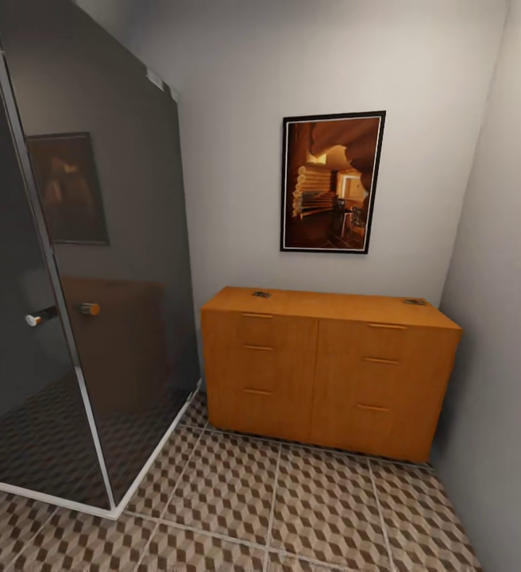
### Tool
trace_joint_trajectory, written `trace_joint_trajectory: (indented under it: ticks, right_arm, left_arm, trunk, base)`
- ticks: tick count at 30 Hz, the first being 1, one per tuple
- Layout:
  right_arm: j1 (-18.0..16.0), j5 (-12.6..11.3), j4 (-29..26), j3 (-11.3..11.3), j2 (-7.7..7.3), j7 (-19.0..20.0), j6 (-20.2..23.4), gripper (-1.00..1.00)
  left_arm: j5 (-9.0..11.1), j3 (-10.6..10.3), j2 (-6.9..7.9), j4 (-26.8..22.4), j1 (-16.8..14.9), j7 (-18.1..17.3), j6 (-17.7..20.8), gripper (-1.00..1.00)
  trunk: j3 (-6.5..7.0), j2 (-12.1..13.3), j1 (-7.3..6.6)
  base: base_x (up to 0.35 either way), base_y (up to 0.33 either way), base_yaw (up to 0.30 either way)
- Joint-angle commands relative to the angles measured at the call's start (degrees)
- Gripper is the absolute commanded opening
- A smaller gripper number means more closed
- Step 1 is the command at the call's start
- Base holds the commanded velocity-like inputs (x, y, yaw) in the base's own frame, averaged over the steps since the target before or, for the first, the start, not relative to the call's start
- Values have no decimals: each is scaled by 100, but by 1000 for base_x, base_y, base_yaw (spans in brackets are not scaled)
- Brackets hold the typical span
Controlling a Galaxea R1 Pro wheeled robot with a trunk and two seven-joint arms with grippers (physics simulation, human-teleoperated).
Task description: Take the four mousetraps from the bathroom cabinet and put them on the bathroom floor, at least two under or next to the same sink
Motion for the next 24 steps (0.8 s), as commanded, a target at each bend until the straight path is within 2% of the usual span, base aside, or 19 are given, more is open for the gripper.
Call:
trace_joint_trajectory:
  ticks: [1,2,3,4,5,7,9,11,13,14,16,17,18,19,20,21,24]
  right_arm:
    - [8,46,7,-16,52,-189,-42,-100]
    - [59,47,30,-19,220,-815,-82,-100]
    - [85,47,37,-19,278,-1046,-92,-100]
    - [147,52,46,-19,392,-1526,-107,-100]
    - [242,66,54,-19,559,-2260,-118,-100]
    - [355,82,64,-19,741,-3144,-125,-100]
    - [433,86,67,-19,857,-3825,-128,-100]
    - [465,75,57,-24,910,-4262,-129,-100]
    - [482,-61,45,-94,983,-4531,-135,-100]
    - [485,-307,45,-176,1050,-4577,-137,-100]
    - [487,-832,42,-289,1120,-4602,-144,-100]
    - [487,-1130,37,-322,1139,-4608,-154,-100]
    - [488,-1275,31,-333,1145,-4608,-160,-100]
    - [488,-1674,18,-355,1158,-4603,-176,-100]
    - [488,-1904,8,-367,1163,-4593,-191,-100]
    - [488,-2199,1,-374,1171,-4582,-204,-100]
    - [488,-2507,-2,-379,1209,-4485,-211,-100]
  left_arm:
    - [27,-27,0,-21,35,38,-107,-100]
    - [114,-27,-2,-26,142,42,-330,-100]
    - [145,-27,-3,-28,165,42,-380,-100]
    - [209,-27,-4,-18,200,44,-452,-100]
    - [292,-25,-2,7,230,47,-515,-100]
    - [386,-21,4,33,248,48,-555,-100]
    - [463,-19,5,100,256,52,-575,-100]
    - [566,-22,4,179,259,55,-587,-100]
    - [942,-20,4,239,260,51,-608,-100]
    - [1192,-19,4,257,261,50,-641,-100]
    - [1494,-19,4,271,261,49,-708,-100]
    - [1610,-19,5,294,261,51,-735,-100]
    - [1659,-19,7,320,261,52,-746,-100]
    - [1778,-18,5,453,267,55,-768,-100]
    - [1859,-18,5,565,274,56,-777,-100]
    - [2052,-18,3,696,290,55,-786,-100]
    - [2503,-24,-20,782,307,46,-796,-100]
  trunk:
    - [-6,-4,-4]
    - [-6,-4,-4]
    - [-6,-4,-4]
    - [-6,-4,-4]
    - [-6,-4,-4]
    - [-6,-4,-4]
    - [-6,-4,-4]
    - [-6,-4,-4]
    - [-6,-4,-4]
    - [-6,-4,-4]
    - [-6,-4,-4]
    - [-6,-4,-4]
    - [-6,-4,-4]
    - [-6,-4,-4]
    - [-6,-4,-4]
    - [-6,-4,-4]
    - [-6,-4,-4]
  base:
    - [-305,0,0]
    - [-296,0,17]
    - [-292,0,32]
    - [-285,0,49]
    - [-262,0,29]
    - [-225,0,15]
    - [-175,0,6]
    - [-134,0,3]
    - [-89,0,1]
    - [-35,0,0]
    - [-19,0,0]
    - [-9,0,0]
    - [-7,0,0]
    - [-4,0,0]
    - [-2,0,0]
    - [-1,0,0]
    - [0,0,0]
